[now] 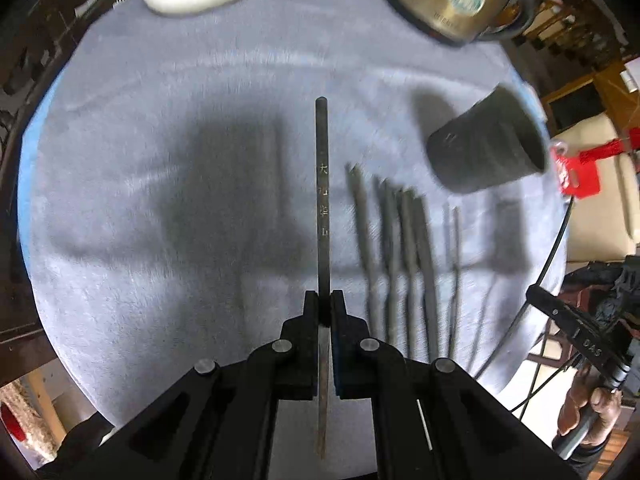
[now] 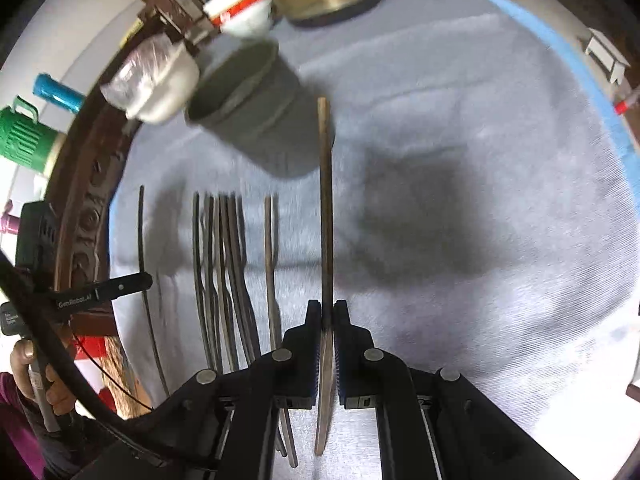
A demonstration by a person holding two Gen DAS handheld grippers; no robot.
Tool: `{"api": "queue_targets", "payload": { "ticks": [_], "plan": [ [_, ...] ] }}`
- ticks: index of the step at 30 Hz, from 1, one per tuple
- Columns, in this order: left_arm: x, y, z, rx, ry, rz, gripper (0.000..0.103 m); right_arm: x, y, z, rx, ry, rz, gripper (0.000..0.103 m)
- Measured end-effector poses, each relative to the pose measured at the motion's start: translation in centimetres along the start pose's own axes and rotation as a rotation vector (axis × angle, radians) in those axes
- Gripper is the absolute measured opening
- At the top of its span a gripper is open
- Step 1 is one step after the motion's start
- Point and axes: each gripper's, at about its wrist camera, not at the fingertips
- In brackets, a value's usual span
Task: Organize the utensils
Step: 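Lift the held chopsticks upright with both grippers, then carry both chopsticks over the grey perforated cup and lower them in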
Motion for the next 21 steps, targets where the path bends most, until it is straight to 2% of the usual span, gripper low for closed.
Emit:
{"api": "queue_targets", "payload": {
  "ticks": [4,11,15,21],
  "plan": [
    [-0.5,-3.4,0.2,0.040,0.002,0.097,0.006,-1.1,-2.4,0.1,-0.015,0.008,0.088,0.006],
    [-2.7,-9.6,3.4,0.113,-0.015,0.312,0.006,-3.4,-7.2,-0.1,-0.061,0.021,0.238,0.006],
    [-3.8,-11.8,4.7,0.152,-0.045,0.420,0.006,-4.7,-9.6,-0.9,-0.092,0.014,0.318,0.006],
    [-5.1,-14.6,6.9,0.182,-0.061,0.637,0.006,-6.3,-12.6,-2.2,-0.129,0.009,0.428,0.006]
  ]
}}
Point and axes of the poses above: each gripper's, at about its wrist camera, not at the fingertips, and y roughly the way its jaws point, z to its right, x to its underside, and after that the axes turned 3 degrees about z, right-handed
